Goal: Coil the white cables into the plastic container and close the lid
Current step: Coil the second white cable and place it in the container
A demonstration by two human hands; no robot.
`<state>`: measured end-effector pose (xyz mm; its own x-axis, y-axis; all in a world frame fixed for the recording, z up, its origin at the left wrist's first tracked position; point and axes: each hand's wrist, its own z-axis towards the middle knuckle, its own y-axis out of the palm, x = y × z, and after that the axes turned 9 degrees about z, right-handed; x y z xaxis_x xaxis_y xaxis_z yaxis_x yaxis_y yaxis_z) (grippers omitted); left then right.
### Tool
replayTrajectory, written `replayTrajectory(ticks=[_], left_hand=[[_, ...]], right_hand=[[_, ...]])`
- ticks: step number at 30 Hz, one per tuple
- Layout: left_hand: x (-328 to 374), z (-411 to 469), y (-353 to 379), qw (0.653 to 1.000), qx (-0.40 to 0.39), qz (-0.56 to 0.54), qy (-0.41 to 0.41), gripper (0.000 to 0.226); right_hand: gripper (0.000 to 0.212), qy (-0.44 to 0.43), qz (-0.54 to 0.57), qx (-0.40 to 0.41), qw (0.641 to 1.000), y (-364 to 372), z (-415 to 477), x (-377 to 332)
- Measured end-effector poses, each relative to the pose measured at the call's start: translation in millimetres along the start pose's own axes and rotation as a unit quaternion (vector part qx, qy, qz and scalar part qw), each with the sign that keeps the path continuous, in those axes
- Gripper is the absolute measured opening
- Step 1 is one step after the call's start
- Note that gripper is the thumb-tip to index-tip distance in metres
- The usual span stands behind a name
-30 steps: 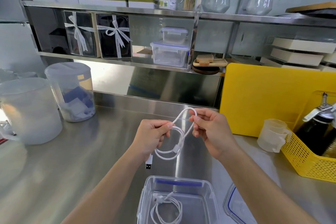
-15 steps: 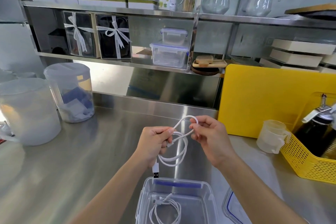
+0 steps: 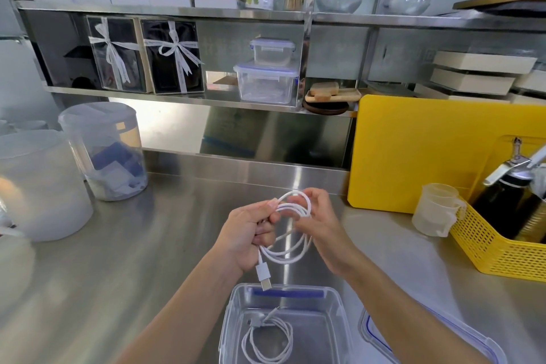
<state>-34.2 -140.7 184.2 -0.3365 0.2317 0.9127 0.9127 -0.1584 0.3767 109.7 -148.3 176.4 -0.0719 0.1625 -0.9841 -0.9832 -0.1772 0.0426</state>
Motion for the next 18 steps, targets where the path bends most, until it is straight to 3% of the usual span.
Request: replayTrajectory(ticks=[2, 5, 8, 15, 18], left_hand=[[0.1, -1.7, 3.9, 1.000, -0.020, -0.008, -0.008, 0.021], [5.3, -3.3, 5.2, 1.000, -0.023, 0.002, 0.000, 0.022], [11.6, -5.6, 4.0, 0.999, -0.023, 0.017, 0.018, 0.029], [22.8, -9.1, 3.4, 0.997, -0.008, 0.059, 0.057, 0.025], [26.4, -11.6, 1.7, 0.994, 0.002, 0.090, 0.069, 0.020]], right_hand=[[0.041, 0.005, 0.024, -0.050, 0.998, -2.2, -0.5, 1.6], [0.026, 0.002, 0.088, -0.090, 0.992, -4.0, -3.1, 1.3], [0.009, -0.019, 0.041, -0.088, 0.995, -6.0, -3.9, 0.1], [0.019, -0.099, -0.151, -0.021, 0.983, -9.0, 0.8, -1.4], [0.034, -0.079, -0.154, -0.089, 0.981, -14.3, -1.1, -3.1]])
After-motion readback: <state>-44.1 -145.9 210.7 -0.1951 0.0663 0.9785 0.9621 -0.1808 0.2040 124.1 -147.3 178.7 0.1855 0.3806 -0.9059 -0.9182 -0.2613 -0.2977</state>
